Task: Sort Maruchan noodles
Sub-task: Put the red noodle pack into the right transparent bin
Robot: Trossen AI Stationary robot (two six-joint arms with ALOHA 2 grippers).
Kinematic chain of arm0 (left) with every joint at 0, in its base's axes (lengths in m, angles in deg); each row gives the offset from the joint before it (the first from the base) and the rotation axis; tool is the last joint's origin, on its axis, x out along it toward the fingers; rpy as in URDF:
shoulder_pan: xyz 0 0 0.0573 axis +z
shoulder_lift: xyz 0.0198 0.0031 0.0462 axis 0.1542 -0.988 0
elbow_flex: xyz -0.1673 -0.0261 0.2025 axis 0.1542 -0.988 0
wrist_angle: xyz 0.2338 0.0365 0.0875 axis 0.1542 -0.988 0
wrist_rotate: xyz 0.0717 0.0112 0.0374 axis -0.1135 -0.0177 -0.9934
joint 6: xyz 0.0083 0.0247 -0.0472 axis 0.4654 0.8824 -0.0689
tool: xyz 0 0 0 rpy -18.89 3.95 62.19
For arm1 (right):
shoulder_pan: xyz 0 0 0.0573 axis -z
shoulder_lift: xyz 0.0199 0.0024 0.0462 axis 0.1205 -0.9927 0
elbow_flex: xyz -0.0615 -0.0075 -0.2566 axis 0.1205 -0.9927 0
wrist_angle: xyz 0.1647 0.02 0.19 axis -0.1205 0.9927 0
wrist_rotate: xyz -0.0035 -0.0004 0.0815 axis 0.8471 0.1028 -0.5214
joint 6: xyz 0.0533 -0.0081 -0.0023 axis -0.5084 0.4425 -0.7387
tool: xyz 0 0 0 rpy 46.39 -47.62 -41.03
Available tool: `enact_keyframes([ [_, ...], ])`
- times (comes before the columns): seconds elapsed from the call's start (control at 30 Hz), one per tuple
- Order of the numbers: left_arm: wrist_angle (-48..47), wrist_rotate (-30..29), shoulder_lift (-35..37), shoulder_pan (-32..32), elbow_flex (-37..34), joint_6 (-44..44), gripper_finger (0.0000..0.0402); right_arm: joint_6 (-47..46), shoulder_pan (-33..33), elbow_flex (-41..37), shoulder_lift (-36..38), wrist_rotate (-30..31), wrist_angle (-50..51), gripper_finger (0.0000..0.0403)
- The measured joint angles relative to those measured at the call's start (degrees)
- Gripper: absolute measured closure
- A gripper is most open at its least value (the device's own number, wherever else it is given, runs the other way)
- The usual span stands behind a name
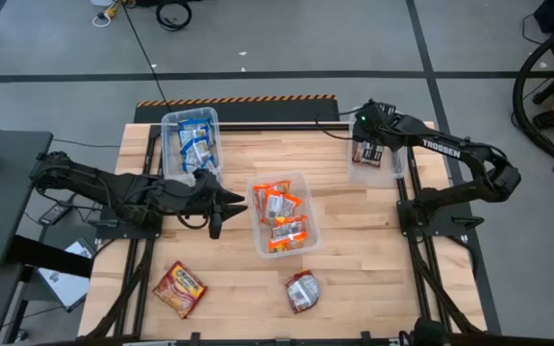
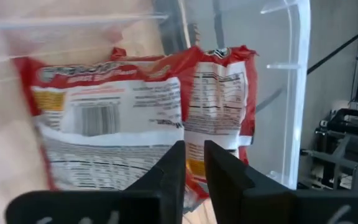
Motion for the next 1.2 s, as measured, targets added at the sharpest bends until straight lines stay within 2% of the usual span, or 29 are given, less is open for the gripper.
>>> enact_keyframes([
  [0.23, -0.12, 0.0, 0.01, 0.0, 0.0, -0.02, 0.0253, -0.3, -1.09, 0.93, 3.97, 1.36, 1.24, 0.0303],
  [0.4, 0.62, 0.39, 0.59, 0.0, 0.0, -1.23, 0.0253, -9.92, -5.32, 7.1, 8.85, 0.63, 2.47, 0.0295],
  [0.47, 0.63, 0.42, 1.17, 0.0, 0.0, -1.48, 0.0253, -17.9, -7.68, 10.07, 10.84, -3.2, 2.42, 0.0294],
  [0.6, 1.3, 0.41, 2.2, 0.0, 0.0, -1.47, 0.0253, -31.45, -14.16, 14.22, 14.04, -20.11, 1.73, 0.0296],
  [0.67, 2.38, 0.41, 2.66, 0.0, 0.0, -1.39, 0.0253, -35.76, -19.71, 14.64, 14.87, -25.54, 1.07, 0.0298],
  [0.77, 3.52, 0.43, 3.34, 0.0, 0.0, 0.0, 0.0253, -42.29, -31.29, 14.64, 14.61, -26.95, 0.65, 0.0301],
  [0.9, 4.1, 0.76, 4.02, -0.11, 0.02, 1.09, 0.0253, -52.78, -48.69, 14.63, 11.8, -22.99, 0.54, 0.0302],
  [1.03, 3.88, 4.71, 4.52, -0.11, 0.02, 1.12, 0.0253, -67.55, -64.34, 14.62, 8.62, -19.0, 0.76, 0.0302],
  [1.2, 3.42, 7.85, 4.59, -0.46, 0.02, 3.17, 0.0253, -80.41, -81.49, 14.62, 0.32, -15.43, -1.62, 0.0302],
])
